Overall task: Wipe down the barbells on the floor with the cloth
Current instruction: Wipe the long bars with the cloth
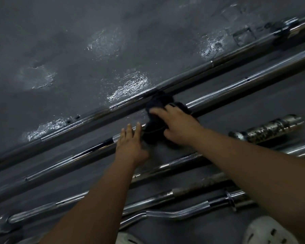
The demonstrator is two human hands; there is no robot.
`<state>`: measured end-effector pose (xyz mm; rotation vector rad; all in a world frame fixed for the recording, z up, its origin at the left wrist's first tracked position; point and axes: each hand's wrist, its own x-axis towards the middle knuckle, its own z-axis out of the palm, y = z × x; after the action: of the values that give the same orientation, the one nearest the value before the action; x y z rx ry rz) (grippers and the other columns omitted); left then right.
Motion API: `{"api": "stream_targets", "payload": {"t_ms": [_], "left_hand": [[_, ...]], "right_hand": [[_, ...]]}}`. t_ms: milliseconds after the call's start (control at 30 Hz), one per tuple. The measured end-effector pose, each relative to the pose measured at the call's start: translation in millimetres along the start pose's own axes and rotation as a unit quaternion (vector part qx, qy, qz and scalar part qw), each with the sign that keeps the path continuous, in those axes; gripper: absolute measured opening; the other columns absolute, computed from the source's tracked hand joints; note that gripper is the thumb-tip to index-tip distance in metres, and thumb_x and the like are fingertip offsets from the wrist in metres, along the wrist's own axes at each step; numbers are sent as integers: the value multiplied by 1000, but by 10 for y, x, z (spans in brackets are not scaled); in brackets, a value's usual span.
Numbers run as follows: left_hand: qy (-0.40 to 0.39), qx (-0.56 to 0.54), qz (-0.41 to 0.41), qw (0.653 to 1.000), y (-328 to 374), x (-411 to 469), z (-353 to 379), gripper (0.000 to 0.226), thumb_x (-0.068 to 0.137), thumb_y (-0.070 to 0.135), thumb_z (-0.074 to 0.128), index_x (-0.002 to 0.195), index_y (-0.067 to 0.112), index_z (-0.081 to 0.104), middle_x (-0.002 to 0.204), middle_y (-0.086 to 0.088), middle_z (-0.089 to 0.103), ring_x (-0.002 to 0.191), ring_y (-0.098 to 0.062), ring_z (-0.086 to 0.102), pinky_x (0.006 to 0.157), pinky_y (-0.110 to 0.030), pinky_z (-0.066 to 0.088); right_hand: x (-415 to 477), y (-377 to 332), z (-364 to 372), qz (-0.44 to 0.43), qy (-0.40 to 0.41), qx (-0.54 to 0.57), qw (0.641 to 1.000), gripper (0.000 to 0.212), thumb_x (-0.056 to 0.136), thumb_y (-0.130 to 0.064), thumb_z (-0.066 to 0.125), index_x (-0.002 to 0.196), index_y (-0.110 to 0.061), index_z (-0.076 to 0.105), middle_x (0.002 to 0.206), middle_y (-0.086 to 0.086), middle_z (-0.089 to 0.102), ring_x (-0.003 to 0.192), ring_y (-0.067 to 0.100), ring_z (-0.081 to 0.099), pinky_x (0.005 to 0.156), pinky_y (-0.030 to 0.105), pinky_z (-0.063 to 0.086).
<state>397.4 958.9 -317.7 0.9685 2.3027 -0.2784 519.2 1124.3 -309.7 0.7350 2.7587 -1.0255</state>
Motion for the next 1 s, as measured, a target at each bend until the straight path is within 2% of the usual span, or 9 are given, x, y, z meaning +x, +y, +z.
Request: {"api": "stream_targets", "payload": {"t_ms": [67,200,300,433,533,667,767,900,1000], "left_hand": [[-2,-8,4,1000,-1,-19,2,115,74,43,71,155,32,-9,164,-8,-8,151,-31,-4,122,-41,11],[-2,-23,3,1000,-2,-28,27,116,73,44,72,155,32,-11,164,-8,-10,150,-31,-8,122,-43,10],[7,-32,-2,999,29,-37,73,117,75,44,72,154,31,-12,164,-7,-11,150,-32,-10,122,-44,9],[5,-17,4,1000,10,-23,49,107,77,49,70,156,24,1,163,-13,3,150,-34,1,121,-42,13],[45,-13,23,999,-45,-82,48,93,75,47,70,151,21,23,153,-16,26,145,-35,18,117,-39,22],[46,-34,42,997,-127,-156,121,110,72,42,75,156,31,5,163,-9,9,149,-30,8,121,-39,14],[50,-30,37,998,-54,-178,192,112,73,39,74,156,30,0,163,-9,4,150,-32,3,121,-40,13],[40,-36,28,998,-11,-209,201,109,75,30,71,157,23,0,164,-11,0,150,-33,-1,122,-41,12],[42,-50,45,997,-128,-246,150,103,74,24,70,156,12,9,163,-11,12,150,-29,11,121,-37,15]], "right_hand": [[6,205,-220,64,56,12,996,88,77,-22,66,153,-40,24,132,9,48,123,33,48,94,46,51],[-136,828,-376,208,189,-126,951,57,76,-29,68,132,-22,57,137,17,44,127,39,39,88,54,50],[-102,473,46,240,225,-47,943,47,75,-32,60,120,-18,60,139,14,46,134,36,35,88,55,48],[-82,-207,403,71,89,-29,993,32,73,-24,62,105,-24,61,131,3,48,126,29,39,81,45,54],[-68,62,-90,-10,9,-87,996,38,78,-22,65,116,-24,58,126,7,48,121,30,44,89,40,49],[-148,1012,-657,231,166,-92,954,43,83,-22,57,124,-13,56,133,22,45,127,40,41,100,49,43],[-175,908,-326,325,196,-38,925,60,82,-48,41,126,-13,60,144,18,42,139,38,28,110,50,34],[-83,-168,389,151,111,-41,981,50,81,-65,49,106,-25,66,127,-1,51,132,27,35,93,45,44],[39,-299,191,11,20,-79,997,38,85,-53,63,112,-27,60,123,1,53,122,26,48,88,42,45]]}}
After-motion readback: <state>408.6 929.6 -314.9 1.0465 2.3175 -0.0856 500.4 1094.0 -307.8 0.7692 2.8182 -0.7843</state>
